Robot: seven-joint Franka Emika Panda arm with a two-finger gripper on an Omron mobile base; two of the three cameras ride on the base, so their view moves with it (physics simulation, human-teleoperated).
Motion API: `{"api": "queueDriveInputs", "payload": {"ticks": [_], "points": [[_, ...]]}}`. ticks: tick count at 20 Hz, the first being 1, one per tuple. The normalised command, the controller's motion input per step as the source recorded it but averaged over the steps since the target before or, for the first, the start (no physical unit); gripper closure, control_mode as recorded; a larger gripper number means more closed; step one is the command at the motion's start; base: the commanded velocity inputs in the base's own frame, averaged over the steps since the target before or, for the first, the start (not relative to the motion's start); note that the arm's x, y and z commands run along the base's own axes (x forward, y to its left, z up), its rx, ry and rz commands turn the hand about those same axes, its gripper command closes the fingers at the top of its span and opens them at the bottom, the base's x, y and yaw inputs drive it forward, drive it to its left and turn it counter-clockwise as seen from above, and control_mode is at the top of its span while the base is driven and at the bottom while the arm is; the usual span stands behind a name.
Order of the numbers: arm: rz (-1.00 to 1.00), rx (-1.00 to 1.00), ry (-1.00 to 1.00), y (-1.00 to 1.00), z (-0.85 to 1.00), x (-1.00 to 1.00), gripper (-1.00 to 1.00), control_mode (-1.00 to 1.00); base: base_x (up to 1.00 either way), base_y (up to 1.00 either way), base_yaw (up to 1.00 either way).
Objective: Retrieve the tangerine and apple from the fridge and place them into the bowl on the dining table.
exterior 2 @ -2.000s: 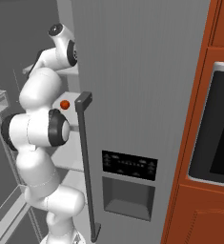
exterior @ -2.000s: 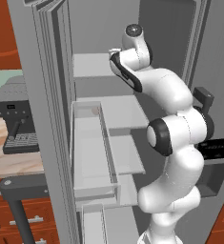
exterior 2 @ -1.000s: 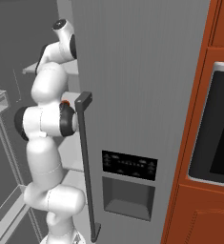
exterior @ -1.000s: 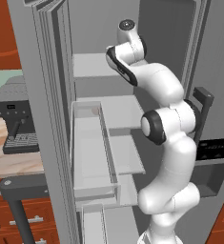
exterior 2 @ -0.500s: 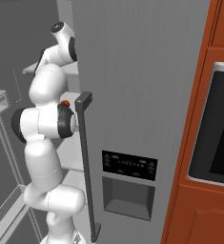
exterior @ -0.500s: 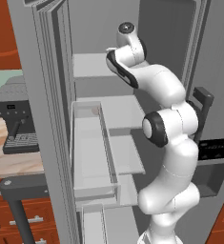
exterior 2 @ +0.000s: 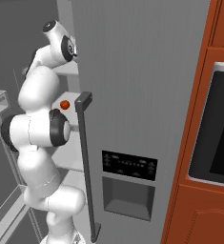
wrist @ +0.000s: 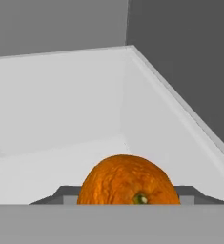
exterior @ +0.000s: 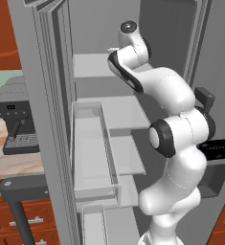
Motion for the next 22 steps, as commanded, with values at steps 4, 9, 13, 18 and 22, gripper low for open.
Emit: {"api": "queueDriveInputs", "payload": {"ticks": [4,9,13,18,22], "points": [[-0.04,0.01,-0.03,0.0,0.13,-1.0,1.0,-1.0,0.0,0.0,0.0],[-0.01,0.04,-0.07,0.01,0.15,-1.0,1.0,-1.0,0.0,0.0,0.0],[0.01,0.17,-0.06,0.0,0.03,-1.0,1.0,-1.0,0.0,0.0,0.0],[0.11,0.28,0.0,0.0,0.0,-1.0,1.0,-1.0,0.0,0.0,0.0],[0.15,0.22,0.0,0.0,0.0,-1.0,1.0,-1.0,0.0,0.0,0.0]]}}
